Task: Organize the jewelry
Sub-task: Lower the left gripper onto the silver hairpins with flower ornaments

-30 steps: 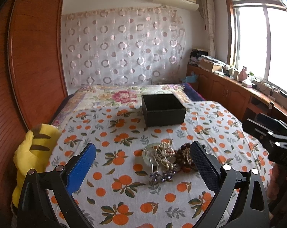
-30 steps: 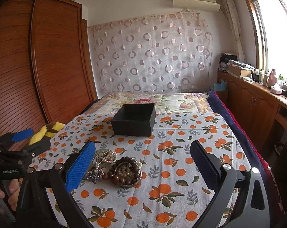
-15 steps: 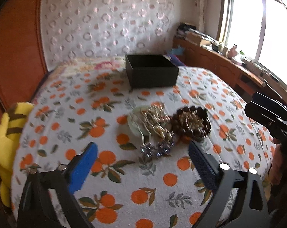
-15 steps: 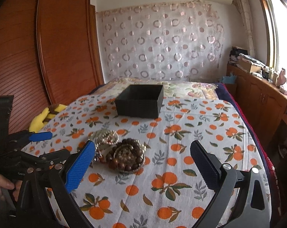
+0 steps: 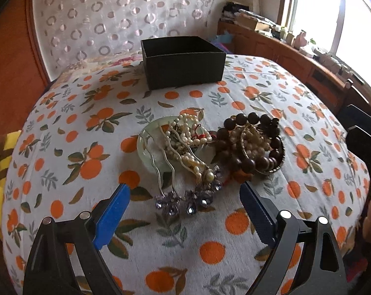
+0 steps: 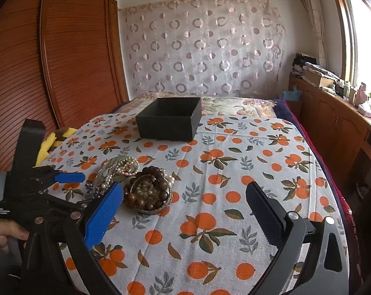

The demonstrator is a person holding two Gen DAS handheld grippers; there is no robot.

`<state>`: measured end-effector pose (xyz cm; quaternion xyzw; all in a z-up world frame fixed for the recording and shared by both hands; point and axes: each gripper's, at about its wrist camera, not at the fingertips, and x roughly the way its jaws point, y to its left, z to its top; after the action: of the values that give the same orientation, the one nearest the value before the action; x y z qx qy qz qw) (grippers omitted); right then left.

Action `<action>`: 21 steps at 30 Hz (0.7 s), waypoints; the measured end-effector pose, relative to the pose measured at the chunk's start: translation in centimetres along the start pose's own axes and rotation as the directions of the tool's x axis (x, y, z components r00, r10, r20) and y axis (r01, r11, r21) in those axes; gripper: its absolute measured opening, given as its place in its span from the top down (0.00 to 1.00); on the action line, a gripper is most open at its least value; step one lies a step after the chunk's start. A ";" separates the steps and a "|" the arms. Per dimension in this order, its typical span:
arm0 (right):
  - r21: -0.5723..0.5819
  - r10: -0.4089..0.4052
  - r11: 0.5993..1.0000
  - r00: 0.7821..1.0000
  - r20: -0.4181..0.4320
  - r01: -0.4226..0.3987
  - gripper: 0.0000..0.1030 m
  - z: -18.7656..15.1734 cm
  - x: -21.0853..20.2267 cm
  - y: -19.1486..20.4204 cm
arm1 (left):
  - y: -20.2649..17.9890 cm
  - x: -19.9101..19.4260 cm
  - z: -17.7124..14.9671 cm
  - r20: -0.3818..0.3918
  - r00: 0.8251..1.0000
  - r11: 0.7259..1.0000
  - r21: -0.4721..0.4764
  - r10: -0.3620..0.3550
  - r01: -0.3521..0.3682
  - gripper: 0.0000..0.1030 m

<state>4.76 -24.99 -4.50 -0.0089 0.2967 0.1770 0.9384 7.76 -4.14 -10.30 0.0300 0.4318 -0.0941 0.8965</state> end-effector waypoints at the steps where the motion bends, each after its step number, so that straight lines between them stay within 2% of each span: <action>1: 0.001 0.001 1.000 1.000 0.000 -0.001 0.02 0.0 0.0 0.0 | 0.0 0.1 0.1 -0.002 1.000 1.000 0.003 0.008 -0.008 0.21; 4: 0.000 0.002 1.000 1.000 -0.003 -0.002 0.02 -0.1 0.0 0.0 | 0.3 0.5 0.0 -0.012 1.000 1.000 0.004 0.018 -0.018 0.31; 6: 0.001 0.003 1.000 1.000 -0.004 -0.003 0.02 -0.1 0.1 0.0 | 0.6 0.6 -0.2 -0.017 1.000 1.000 -0.001 0.010 -0.010 0.42; 8: 0.002 0.003 1.000 1.000 -0.004 -0.003 0.02 -0.2 0.1 0.0 | 0.8 0.1 -0.5 -0.013 1.000 1.000 -0.001 0.018 -0.018 0.48; 15: -0.005 0.010 1.000 1.000 -0.004 -0.010 0.02 -0.4 0.4 0.2 | 2.9 -1.5 -1.5 -0.005 1.000 0.999 -0.040 0.025 -0.025 0.47; 19: -0.015 0.014 1.000 1.000 -0.013 -0.014 0.02 -0.6 0.6 1.0 | 2.9 -1.3 -1.5 -0.002 1.000 0.999 -0.047 0.005 -0.005 0.45; 21: -0.019 0.013 1.000 1.000 -0.015 -0.013 0.02 -0.6 0.7 1.1 | 2.4 -1.2 -1.3 0.001 1.000 0.999 -0.042 -0.003 0.003 0.33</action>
<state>4.55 -23.86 -5.28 -0.0174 0.3022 0.1858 0.9348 6.52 -1.43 -10.24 0.0106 0.4334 -0.0865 0.8970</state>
